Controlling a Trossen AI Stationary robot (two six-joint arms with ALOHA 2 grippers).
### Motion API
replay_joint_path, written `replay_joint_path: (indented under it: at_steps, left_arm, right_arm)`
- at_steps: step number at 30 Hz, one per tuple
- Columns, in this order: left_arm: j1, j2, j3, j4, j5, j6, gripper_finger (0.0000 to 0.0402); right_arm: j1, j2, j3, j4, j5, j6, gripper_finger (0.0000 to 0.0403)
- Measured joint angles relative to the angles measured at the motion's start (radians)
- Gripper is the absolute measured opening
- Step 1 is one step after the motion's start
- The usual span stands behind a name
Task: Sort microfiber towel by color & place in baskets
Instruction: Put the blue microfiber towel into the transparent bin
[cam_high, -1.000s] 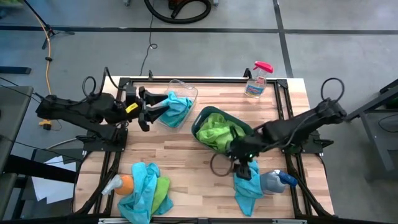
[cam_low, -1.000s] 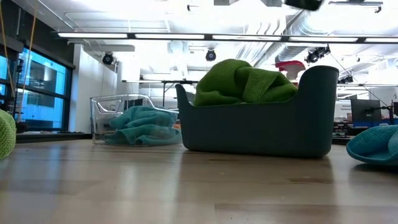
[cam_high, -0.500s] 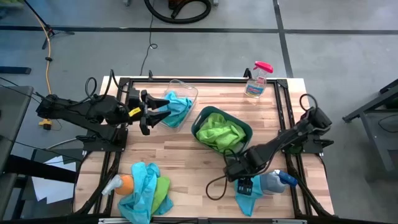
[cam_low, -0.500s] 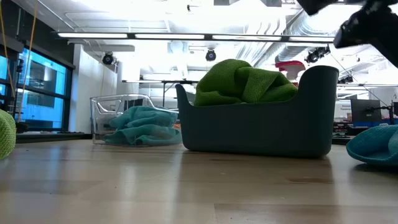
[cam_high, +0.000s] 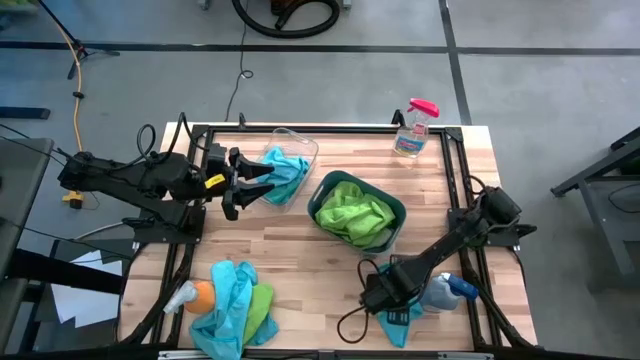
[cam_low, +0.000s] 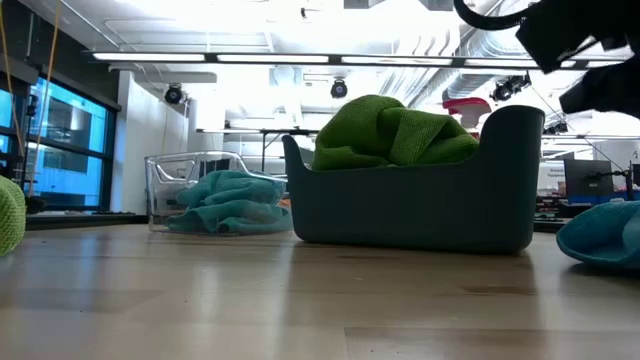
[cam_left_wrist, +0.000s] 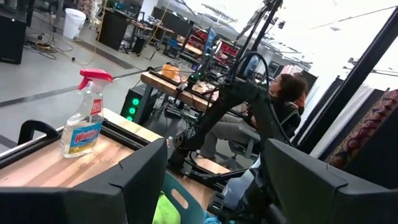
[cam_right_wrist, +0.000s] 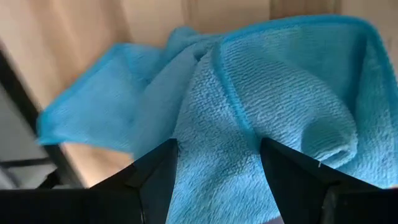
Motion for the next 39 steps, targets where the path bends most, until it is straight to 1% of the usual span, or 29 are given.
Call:
replay_joint_path:
  at_steps: [3, 7, 9, 10, 12, 13, 15, 16, 17, 20, 23, 25, 27, 30, 33, 35, 39]
  left_arm:
    - [0.000, 0.000, 0.000, 0.002, 0.000, 0.000, 0.0259]
    - [0.000, 0.000, 0.000, 0.006, 0.000, -0.001, 0.0259]
    - [0.000, 0.000, 0.000, 0.006, 0.000, -0.001, 0.0259]
    - [0.000, 0.000, 0.000, 0.006, 0.000, -0.001, 0.0259]
    - [0.000, 0.000, 0.000, 0.007, 0.000, -0.001, 0.0259]
    - [0.000, 0.000, 0.000, 0.007, 0.000, -0.001, 0.0259]
    - [0.000, 0.000, 0.000, 0.007, 0.000, -0.001, 0.0259]
    - [0.000, 0.000, 0.000, 0.007, 0.000, 0.000, 0.0259]
    - [0.000, 0.000, 0.000, 0.009, 0.000, 0.000, 0.0259]
    - [0.000, 0.000, 0.000, 0.023, 0.000, 0.000, 0.0259]
    - [0.000, 0.000, 0.000, 0.077, 0.001, 0.001, 0.0259]
    - [0.000, 0.000, 0.000, 0.123, 0.016, 0.021, 0.0259]
    - [0.000, 0.000, 0.000, 0.157, 0.032, 0.047, 0.0259]
    - [0.000, 0.000, 0.000, 0.179, 0.036, 0.061, 0.0259]
    - [0.000, 0.000, 0.000, 0.204, 0.037, 0.054, 0.0259]
    - [0.000, 0.000, 0.000, 0.249, 0.056, 0.053, 0.0259]
    - [0.000, 0.017, 0.001, 0.340, 0.080, 0.053, 0.0259]
  right_arm:
    - [0.011, 0.016, 0.000, -0.002, 0.057, 0.015, 0.0229]
    - [0.010, 0.027, 0.000, -0.002, 0.074, 0.010, 0.0229]
    - [0.010, 0.027, 0.000, -0.003, 0.086, 0.000, 0.0222]
    - [0.010, 0.027, 0.000, -0.011, 0.094, -0.008, 0.0212]
    - [0.010, 0.027, 0.001, -0.039, 0.095, -0.022, 0.0173]
    - [0.010, 0.027, 0.001, -0.055, 0.095, -0.024, 0.0144]
    - [0.010, 0.019, 0.001, -0.068, 0.096, -0.025, 0.0066]
    - [0.010, 0.009, 0.001, -0.065, 0.096, -0.025, 0.0034]
    - [0.010, -0.004, 0.001, -0.061, 0.096, -0.026, 0.0019]
    - [0.010, -0.064, 0.001, -0.060, 0.109, -0.025, 0.0018]
    - [0.010, -0.176, 0.001, -0.058, 0.119, -0.053, 0.0005]
    - [0.008, -0.263, 0.002, -0.047, 0.147, -0.089, 0.0009]
    - [0.007, -0.352, 0.002, -0.018, 0.198, -0.123, 0.0004]
    - [-0.012, -0.470, 0.002, 0.074, 0.281, -0.157, 0.0004]
    - [-0.041, -0.550, 0.003, 0.191, 0.368, -0.212, 0.0002]
    - [-0.060, -0.580, 0.003, 0.278, 0.410, -0.272, 0.0002]
    - [-0.118, -0.593, 0.003, 0.428, 0.433, -0.444, 0.0001]
